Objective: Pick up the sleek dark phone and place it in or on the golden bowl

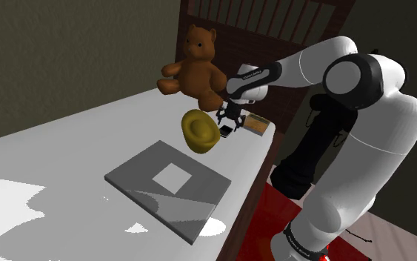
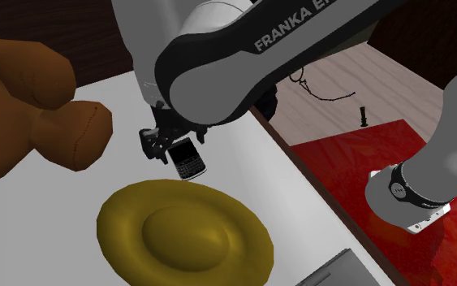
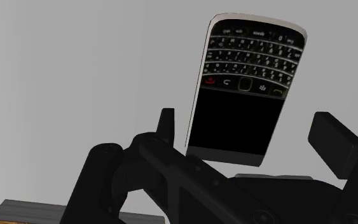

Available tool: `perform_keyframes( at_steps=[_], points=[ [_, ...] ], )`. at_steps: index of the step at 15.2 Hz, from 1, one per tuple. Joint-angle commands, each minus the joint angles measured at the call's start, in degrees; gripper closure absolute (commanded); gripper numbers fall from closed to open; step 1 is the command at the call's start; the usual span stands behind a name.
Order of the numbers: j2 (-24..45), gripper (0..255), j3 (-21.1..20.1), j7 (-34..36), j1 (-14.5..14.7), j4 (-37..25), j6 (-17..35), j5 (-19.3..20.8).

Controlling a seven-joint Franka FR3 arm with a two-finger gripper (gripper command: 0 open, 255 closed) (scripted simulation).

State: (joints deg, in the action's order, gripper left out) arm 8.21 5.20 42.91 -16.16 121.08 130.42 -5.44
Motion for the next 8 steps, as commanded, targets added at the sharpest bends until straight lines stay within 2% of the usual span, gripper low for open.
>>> perform_keyframes(
  at_steps=[1, 8],
  points=[
    [0.8, 0, 0.0, -0.2, 0.0, 0.7, 1.5, -0.2],
    [1.6, 0, -0.1, -0.3, 0.0, 1.1, 2.6, -0.4]
  ],
)
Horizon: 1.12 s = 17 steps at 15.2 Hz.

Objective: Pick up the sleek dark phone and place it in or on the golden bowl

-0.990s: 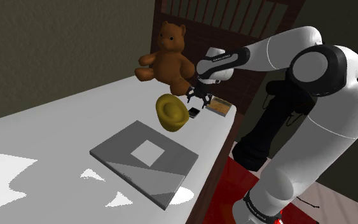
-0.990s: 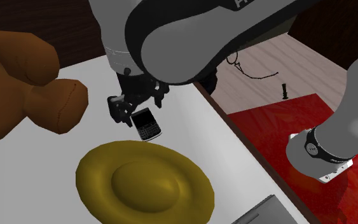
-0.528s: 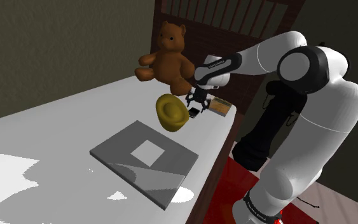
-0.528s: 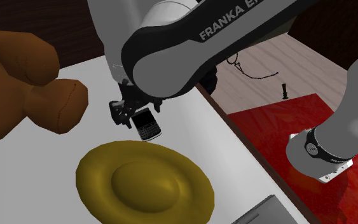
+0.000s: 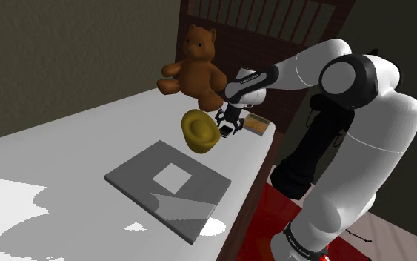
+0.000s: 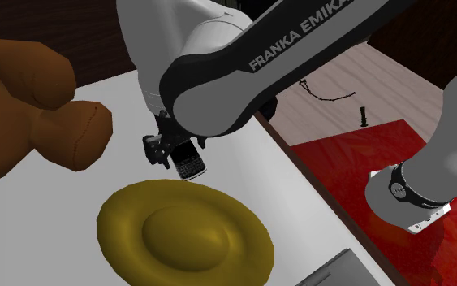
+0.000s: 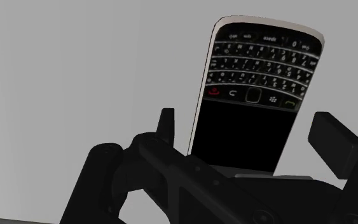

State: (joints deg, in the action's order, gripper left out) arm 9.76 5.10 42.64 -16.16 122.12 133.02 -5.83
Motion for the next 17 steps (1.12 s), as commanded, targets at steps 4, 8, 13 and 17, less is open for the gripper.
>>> perform_keyframes(
  at_steps=[4, 8, 13, 17],
  points=[
    [0.0, 255, 0.0, 0.0, 0.0, 0.0, 0.0, 0.0],
    [0.1, 255, 0.0, 0.0, 0.0, 0.0, 0.0, 0.0],
    [-0.5, 255, 0.0, 0.1, 0.0, -0.2, -0.7, 0.1],
    [-2.2, 255, 0.1, 0.5, 0.1, -1.3, -3.5, 0.5]
  ],
)
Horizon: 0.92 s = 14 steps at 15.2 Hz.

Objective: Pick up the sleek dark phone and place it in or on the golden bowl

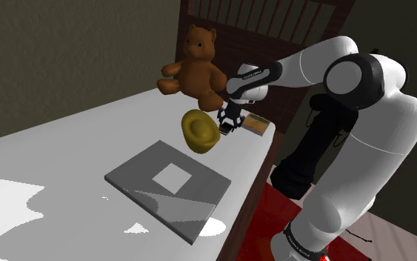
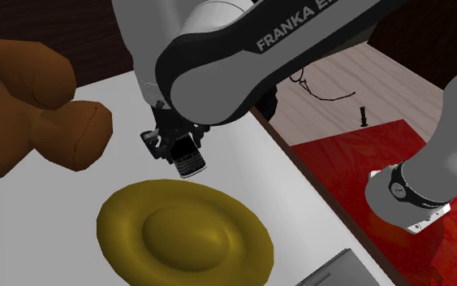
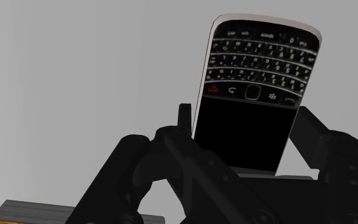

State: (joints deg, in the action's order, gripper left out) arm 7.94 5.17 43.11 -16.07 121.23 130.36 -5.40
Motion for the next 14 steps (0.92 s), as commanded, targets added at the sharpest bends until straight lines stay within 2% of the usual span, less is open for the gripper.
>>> perform_keyframes(
  at_steps=[1, 14],
  points=[
    [-0.8, 255, 0.1, 0.1, 0.0, -0.8, -1.5, 0.2],
    [-5.1, 255, 0.2, 1.2, 0.0, -5.9, -10.9, 1.2]
  ],
)
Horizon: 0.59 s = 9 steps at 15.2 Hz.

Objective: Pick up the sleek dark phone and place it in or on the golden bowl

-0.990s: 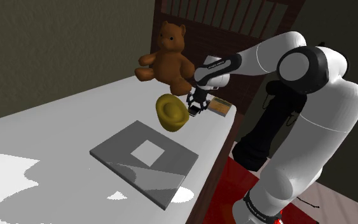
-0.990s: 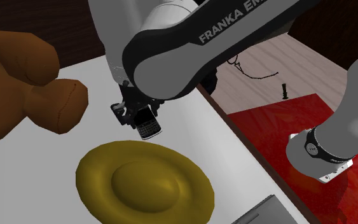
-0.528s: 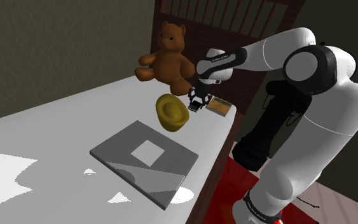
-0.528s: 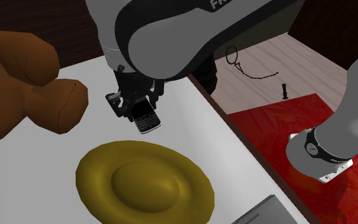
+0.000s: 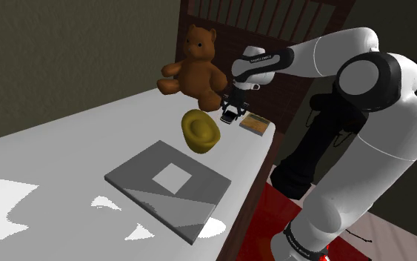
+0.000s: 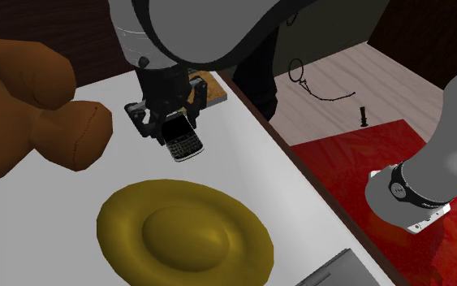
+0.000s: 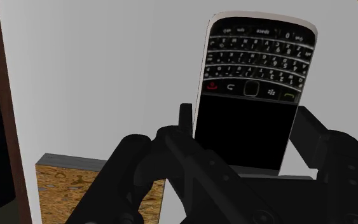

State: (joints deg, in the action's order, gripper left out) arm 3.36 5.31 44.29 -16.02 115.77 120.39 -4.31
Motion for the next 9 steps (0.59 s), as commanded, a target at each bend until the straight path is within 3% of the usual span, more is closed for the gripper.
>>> perform_keyframes(
  at_steps=[1, 9],
  points=[
    [-0.7, 255, 0.1, 0.1, 0.0, -0.9, -1.7, 0.2],
    [-2.3, 255, 0.1, 0.6, 0.0, -5.3, -7.6, 0.5]
  ],
)
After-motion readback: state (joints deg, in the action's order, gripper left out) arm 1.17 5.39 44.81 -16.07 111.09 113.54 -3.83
